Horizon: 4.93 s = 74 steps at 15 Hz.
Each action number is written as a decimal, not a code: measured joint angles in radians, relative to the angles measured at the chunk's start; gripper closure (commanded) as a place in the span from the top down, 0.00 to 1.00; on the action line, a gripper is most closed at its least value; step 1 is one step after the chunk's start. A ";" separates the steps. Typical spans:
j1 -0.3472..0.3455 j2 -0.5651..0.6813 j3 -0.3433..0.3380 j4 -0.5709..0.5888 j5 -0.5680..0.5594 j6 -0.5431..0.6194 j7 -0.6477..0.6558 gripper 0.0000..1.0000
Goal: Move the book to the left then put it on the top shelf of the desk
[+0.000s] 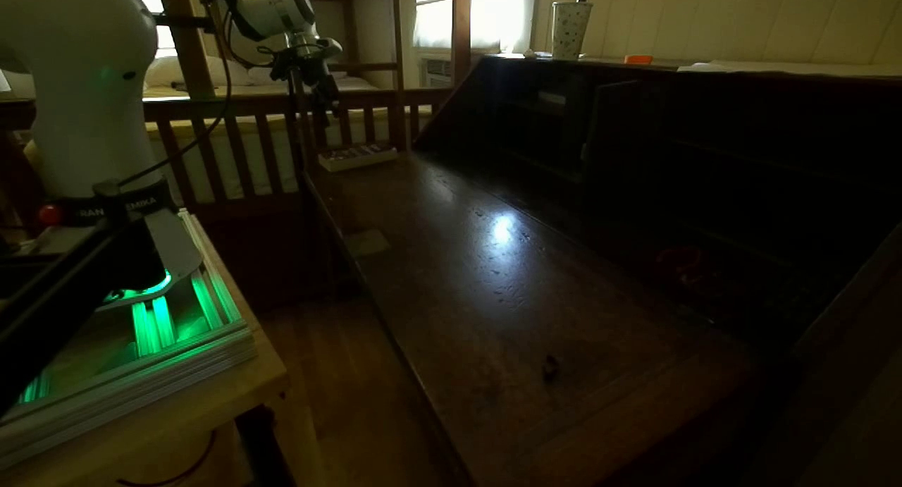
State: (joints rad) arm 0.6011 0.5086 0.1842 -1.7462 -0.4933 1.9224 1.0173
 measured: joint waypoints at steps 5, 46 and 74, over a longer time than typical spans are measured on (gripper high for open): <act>0.053 0.120 -0.065 0.112 -0.061 -0.016 0.045 1.00; 0.189 0.394 -0.214 0.395 -0.178 -0.295 0.118 0.09; 0.039 -0.067 -0.161 0.236 -0.556 -0.632 0.154 0.09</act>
State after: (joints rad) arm 0.6405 0.4413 0.0236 -1.5107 -1.0488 1.2902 1.1716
